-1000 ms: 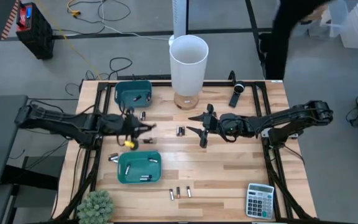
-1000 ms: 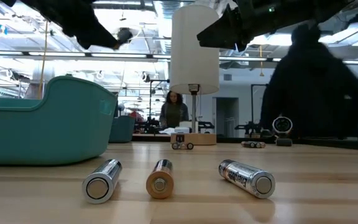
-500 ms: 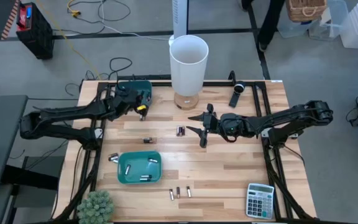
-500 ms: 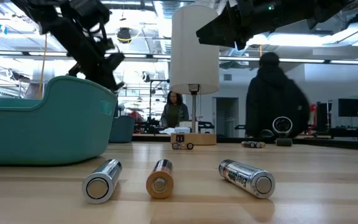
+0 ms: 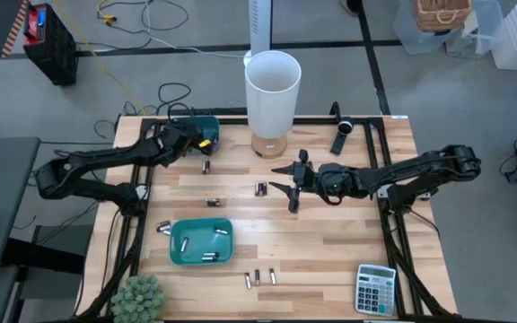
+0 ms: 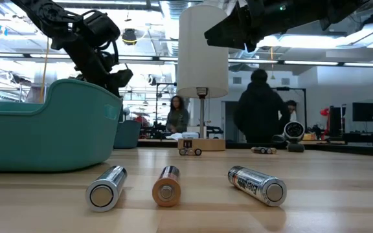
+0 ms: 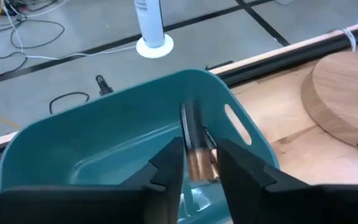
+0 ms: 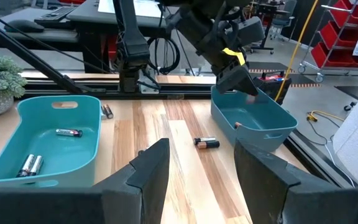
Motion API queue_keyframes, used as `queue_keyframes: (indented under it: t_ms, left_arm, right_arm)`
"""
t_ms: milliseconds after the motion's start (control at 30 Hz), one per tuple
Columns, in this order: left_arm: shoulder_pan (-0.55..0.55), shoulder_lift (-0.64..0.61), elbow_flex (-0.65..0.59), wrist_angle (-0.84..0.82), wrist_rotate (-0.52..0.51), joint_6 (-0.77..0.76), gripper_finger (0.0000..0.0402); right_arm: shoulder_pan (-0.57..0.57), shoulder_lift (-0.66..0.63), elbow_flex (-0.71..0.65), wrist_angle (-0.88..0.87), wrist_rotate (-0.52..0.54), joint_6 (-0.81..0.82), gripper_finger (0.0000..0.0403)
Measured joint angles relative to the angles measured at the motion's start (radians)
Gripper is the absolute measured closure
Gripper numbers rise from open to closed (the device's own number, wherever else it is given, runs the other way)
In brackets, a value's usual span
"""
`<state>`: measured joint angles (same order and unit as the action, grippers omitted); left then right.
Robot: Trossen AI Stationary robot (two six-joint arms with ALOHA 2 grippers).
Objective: Sort batteries
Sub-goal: Put the black battery into the blue bin, then put the silver battery into the green bin
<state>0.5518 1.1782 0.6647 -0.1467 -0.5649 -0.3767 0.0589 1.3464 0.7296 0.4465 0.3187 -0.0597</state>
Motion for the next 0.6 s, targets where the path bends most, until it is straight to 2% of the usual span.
queue_keyframes:
  t_ms: [100,300,467,600]
  left_arm:
    - [0.0,0.0,0.0,0.002,-0.041,0.001,0.0272]
    - [-0.002,-0.001,0.0,0.01,-0.041,0.034,0.0217]
    - [-0.042,-0.003,0.0,0.012,0.117,0.077,0.0206]
    - [-0.093,-0.003,0.0,0.002,0.153,0.077,0.0215]
  right_arm:
    - [0.0,0.0,0.0,0.0,0.0,0.0,0.0207]
    - [0.0,0.0,0.0,-0.001,0.0,0.0,0.0207]
    - [-0.001,0.0,0.0,-0.009,0.0,0.0,0.0207]
    - [-0.003,0.0,0.0,-0.025,0.0,0.002,0.0207]
